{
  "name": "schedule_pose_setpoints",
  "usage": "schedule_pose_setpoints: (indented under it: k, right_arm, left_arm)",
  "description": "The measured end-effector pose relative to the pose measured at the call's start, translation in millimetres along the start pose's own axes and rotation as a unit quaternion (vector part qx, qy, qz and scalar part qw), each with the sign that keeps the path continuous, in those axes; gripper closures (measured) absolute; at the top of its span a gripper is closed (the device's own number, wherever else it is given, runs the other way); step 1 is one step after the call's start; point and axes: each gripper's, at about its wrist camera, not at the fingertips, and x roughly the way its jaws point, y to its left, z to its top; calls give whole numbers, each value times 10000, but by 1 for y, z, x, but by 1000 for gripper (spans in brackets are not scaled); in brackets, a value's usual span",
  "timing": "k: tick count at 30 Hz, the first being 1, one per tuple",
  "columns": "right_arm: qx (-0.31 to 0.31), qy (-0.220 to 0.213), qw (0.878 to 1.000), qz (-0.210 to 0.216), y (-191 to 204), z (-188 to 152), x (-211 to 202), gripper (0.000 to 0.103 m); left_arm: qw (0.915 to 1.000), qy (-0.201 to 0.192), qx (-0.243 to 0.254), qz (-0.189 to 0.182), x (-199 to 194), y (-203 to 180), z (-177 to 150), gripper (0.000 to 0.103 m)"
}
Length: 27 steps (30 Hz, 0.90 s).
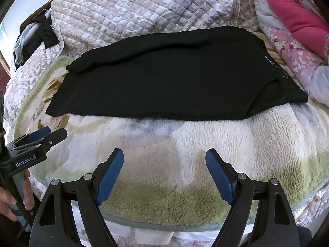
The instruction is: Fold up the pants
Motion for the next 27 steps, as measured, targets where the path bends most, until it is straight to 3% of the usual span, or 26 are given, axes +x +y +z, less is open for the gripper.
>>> schedule_pose_setpoints:
  k: [7,14,18,21,27]
  right_arm:
    - [173,4,9999,-4,-14,9,7,21]
    - [718,-46,9973,-150,-48,14,11,24]
    - [1188,-140,9925,-246,-75,19,12,28]
    - [1598,-219,9868,-144,-96,25,15,42]
    - [1944,-499,9796,-78,-111,41,23,44]
  left_arm:
    - [9999,20,-134,-63,7,8,3,21]
    - [9974,30,-706,-142,16,43,7,21]
    - [9922,56,-1218,-260,23,71,8,21]
    - [9873,-14,-1531,-429,28,86,12,21]
    - [9751,-165,-2107,-672,44,111,23,21]
